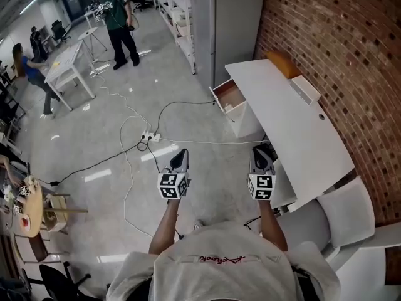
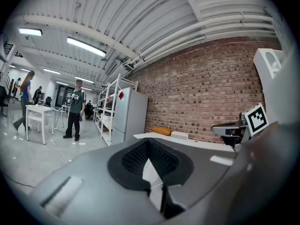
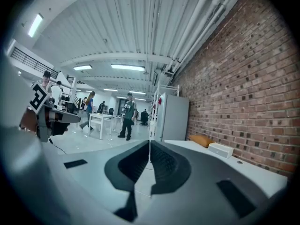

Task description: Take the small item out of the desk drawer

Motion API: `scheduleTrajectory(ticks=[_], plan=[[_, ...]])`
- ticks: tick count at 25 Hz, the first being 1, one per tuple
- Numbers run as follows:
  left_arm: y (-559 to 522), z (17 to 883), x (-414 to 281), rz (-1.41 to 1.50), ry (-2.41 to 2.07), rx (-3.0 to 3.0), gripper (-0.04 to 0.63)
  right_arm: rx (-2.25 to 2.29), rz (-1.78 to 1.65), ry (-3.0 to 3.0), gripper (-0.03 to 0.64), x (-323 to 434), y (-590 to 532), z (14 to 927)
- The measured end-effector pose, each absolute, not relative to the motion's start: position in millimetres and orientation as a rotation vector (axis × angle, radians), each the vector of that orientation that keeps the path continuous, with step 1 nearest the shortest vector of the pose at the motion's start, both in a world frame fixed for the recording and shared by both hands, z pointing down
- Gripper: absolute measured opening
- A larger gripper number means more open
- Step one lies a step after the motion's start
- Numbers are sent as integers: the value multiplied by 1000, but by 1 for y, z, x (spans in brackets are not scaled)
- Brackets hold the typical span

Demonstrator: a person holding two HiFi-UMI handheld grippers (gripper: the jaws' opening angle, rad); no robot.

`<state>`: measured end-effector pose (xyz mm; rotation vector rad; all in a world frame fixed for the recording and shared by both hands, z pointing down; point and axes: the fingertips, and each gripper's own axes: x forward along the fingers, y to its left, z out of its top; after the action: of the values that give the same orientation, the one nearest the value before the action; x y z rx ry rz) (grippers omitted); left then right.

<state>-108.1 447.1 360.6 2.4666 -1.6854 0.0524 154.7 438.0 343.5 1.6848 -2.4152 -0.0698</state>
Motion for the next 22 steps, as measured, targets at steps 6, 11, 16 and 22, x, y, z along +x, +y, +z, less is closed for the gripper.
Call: scheduleTrajectory(ticks=[6,11,16,22], plan=[[440,356,-98,65,-1685,2486,9,1682,-71,-2445,14,163,430,338],[438,360,-89,90,-1692,2491,9,1673,-66,-2444,14,174,428,342],[437,360,-76,90,-1706,2469,9,1642,-51,-2461,14,181,423,348],[428,358,-56,89,-1727,2473,9,1614,-64,-2491,14,193,409,347]])
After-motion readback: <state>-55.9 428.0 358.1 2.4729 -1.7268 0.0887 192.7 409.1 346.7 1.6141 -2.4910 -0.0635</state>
